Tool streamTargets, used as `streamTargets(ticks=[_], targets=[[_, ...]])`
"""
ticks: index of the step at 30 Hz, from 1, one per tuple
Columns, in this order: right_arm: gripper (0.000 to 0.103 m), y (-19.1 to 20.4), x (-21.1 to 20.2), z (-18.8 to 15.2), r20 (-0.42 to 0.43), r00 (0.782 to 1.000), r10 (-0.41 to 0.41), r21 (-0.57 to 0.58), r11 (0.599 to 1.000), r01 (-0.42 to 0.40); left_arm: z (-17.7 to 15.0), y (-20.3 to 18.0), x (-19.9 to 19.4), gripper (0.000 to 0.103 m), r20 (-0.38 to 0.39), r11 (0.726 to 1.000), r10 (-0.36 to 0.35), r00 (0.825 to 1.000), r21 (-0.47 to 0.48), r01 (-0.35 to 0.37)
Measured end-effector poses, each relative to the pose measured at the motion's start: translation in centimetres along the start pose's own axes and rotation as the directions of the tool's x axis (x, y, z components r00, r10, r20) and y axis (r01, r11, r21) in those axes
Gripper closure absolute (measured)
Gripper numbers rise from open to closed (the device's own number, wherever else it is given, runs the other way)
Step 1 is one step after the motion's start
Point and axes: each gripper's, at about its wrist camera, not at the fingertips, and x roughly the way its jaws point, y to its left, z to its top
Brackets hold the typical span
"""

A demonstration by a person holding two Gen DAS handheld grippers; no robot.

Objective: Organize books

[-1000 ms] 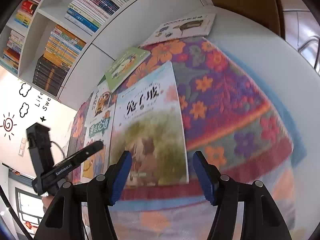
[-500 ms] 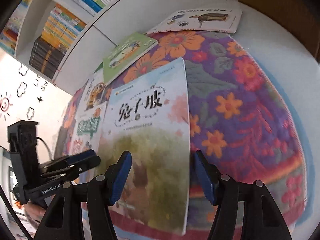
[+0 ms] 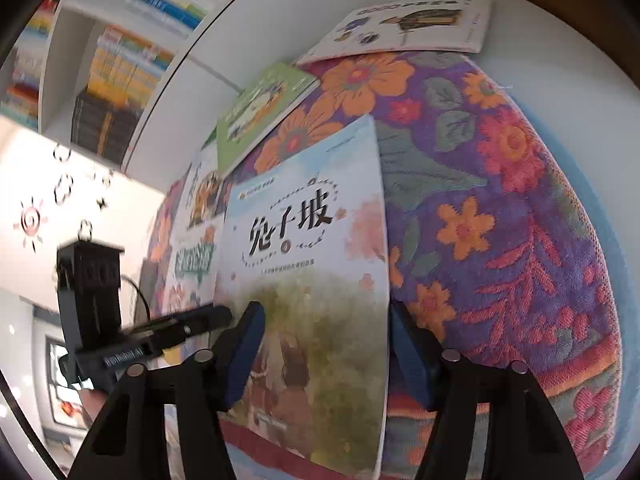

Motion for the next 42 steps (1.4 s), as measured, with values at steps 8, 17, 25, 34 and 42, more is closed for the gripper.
streamTargets(ticks=[8,17,25,34,42], targets=[[0.046,1.6,-1.1,-0.8,-0.097,0.982,0.162,0.005,0.987,-0.162,-1.2,-0.7,-2.3,0.082,0.001,0.995,0.062,0.998,0.079,-0.062],[0.085,-2.3,1.4,-1.6,-0.129,0.971,0.202,0.117,0.975,-0.187,-1.4,0.6,-1.9,0.082,-0.022,0.995,-0.003,1.0,0.095,0.005],[0.092,0.0,1.1,-1.4,-0.093,0.986,0.141,0.087,0.987,-0.133,-1.4,-0.4,-2.2,0.082,0.024,0.989,0.054,0.998,0.136,-0.057],[0.092,5.7,-1.3,-3.2,-0.099,0.988,0.121,-0.042,0.991,-0.126,-2.5,-0.6,-4.6,0.082,0.043,0.987,0.048,0.998,0.153,-0.055],[0.092,9.2,-1.9,-4.8,-0.077,0.992,0.098,-0.072,0.992,-0.104,-4.1,0.2,-8.6,0.082,0.102,0.985,0.015,0.995,0.167,-0.032]])
